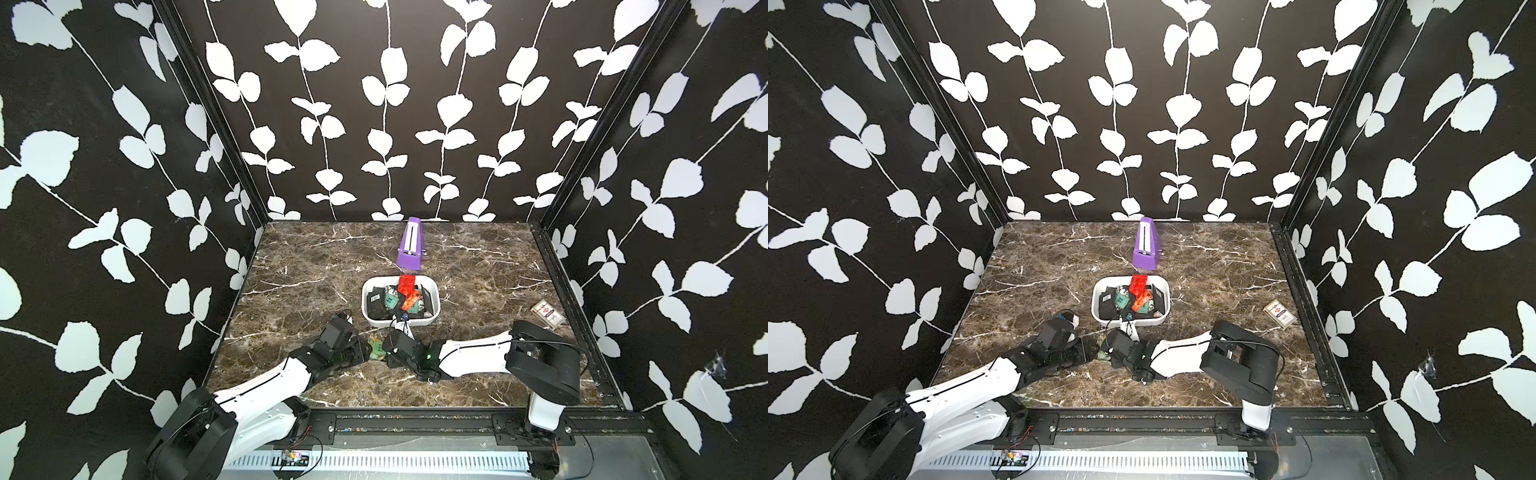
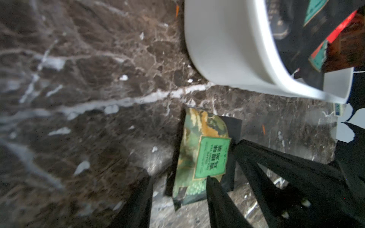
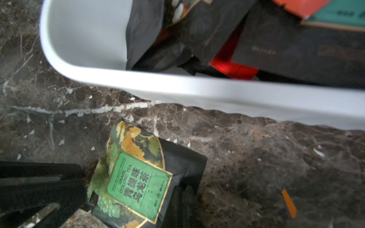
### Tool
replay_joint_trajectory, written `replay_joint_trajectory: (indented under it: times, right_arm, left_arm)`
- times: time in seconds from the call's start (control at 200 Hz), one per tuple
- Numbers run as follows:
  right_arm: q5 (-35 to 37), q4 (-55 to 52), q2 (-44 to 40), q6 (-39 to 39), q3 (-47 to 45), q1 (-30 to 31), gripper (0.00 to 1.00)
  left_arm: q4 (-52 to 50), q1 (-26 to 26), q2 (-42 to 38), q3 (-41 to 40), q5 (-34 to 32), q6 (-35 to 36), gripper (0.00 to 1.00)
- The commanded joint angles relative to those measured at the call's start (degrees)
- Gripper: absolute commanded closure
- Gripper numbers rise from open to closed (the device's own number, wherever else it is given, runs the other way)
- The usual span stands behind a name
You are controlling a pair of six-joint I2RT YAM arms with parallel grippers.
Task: Put the tea bags into the storage box
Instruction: Move the tea bag to the center of the board.
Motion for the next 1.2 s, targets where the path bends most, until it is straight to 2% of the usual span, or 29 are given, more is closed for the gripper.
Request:
replay_joint_trajectory:
  times: [0.0, 0.185, 0.385, 0.56, 0.705, 0.735, 0.855, 0.93, 0.985, 1.195]
  right_arm:
    - [-1.0, -0.3, 1.4, 1.5, -2.9, -0.1, 1.00]
    - [-1.9, 1.3, 1.9, 3.1, -5.7, 0.1, 1.00]
    - [-2.0, 1.7, 2.7, 3.5, -5.5, 0.6, 1.00]
    - [-1.9, 1.9, 2.7, 3.7, -5.4, 0.7, 1.00]
    - [-1.6, 2.3, 2.6, 4.0, -5.8, 0.9, 1.00]
    - [-1.6, 2.5, 2.6, 4.1, -5.9, 0.9, 1.00]
    - [-1.3, 2.8, 2.3, 4.1, -6.2, 0.9, 1.00]
    - [-1.0, 2.9, 1.9, 4.2, -6.5, 0.9, 1.00]
    - [-0.8, 3.0, 1.6, 4.4, -6.9, 1.0, 1.00]
    - [0.5, 2.8, -1.1, 3.9, -7.8, 1.0, 1.00]
  left_arm:
    - [0.8, -0.1, 1.3, -2.0, 0.2, 0.6, 0.52]
    - [4.1, -0.7, 4.1, -4.0, 0.7, -0.5, 0.52]
    - [7.5, -1.2, 8.2, -4.6, 2.3, -2.0, 0.62]
    - [9.6, -2.0, 8.1, -5.2, 3.7, -4.5, 0.66]
    - [12.5, -2.3, 7.7, -5.2, 5.8, -7.5, 0.76]
    - [12.6, -4.1, 7.5, -5.1, 6.0, -7.8, 0.78]
    - [12.7, -5.0, 7.0, -4.7, 4.9, -8.3, 0.82]
    - [12.8, -5.1, 7.4, -4.2, 5.4, -8.5, 0.94]
    - [12.7, -5.1, 7.1, -4.0, 5.7, -8.5, 1.00]
    - [8.4, -5.2, 3.5, -2.5, 5.3, -8.3, 1.00]
